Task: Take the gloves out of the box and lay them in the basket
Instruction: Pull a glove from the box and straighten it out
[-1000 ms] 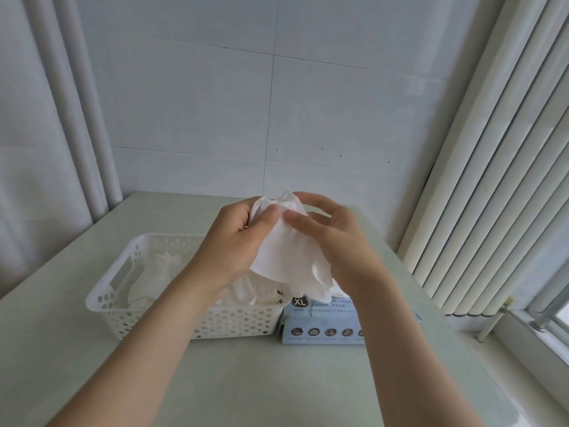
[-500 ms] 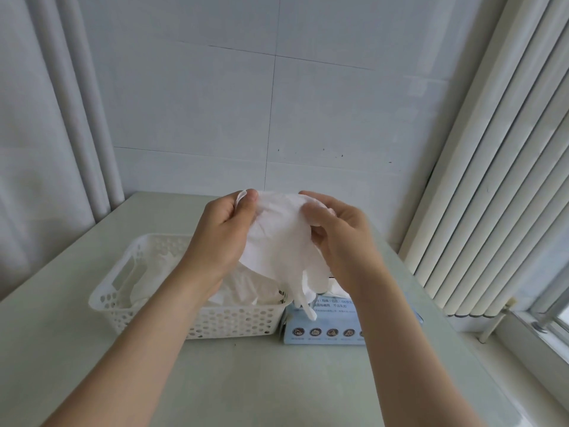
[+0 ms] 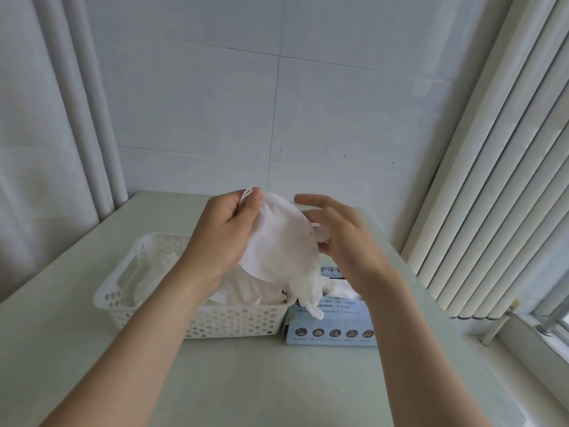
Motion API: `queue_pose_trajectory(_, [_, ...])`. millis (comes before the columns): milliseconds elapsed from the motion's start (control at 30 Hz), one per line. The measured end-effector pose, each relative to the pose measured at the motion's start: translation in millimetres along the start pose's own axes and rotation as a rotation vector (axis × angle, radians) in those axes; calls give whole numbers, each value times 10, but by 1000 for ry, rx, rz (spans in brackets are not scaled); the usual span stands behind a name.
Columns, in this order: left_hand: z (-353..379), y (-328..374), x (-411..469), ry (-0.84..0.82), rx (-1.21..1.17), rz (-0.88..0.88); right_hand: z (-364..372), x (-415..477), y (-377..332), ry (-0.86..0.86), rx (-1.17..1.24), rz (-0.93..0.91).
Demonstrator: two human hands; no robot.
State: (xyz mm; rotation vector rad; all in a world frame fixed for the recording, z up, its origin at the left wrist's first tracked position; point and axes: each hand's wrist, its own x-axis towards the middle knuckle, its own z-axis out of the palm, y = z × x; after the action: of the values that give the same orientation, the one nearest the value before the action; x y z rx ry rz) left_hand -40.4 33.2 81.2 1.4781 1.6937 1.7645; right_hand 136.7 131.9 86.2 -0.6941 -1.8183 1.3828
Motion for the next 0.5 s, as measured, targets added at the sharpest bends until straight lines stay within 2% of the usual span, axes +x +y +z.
queue_pose_trajectory(100, [-43, 58, -10, -13, 15, 44, -73, -39, 9, -150, -205, 72])
queue_pose_trajectory(167, [-61, 93, -27, 11, 13, 51, -119, -49, 32, -164, -272, 47])
queue_pose_trajectory(233, [-68, 100, -27, 13, -35, 6, -161, -44, 86, -122, -125, 47])
queue_pose_trajectory(333, [-64, 86, -10, 6, -128, -89, -152, -40, 50, -98, 228, 137])
queue_pose_trajectory(400, [-90, 65, 21, 34, -123, -144, -105, -48, 0, -56, 260, 215])
queue_pose_trajectory(500, [-216, 28, 70, 53, -69, -198, -11, -36, -38, -2, 161, 301])
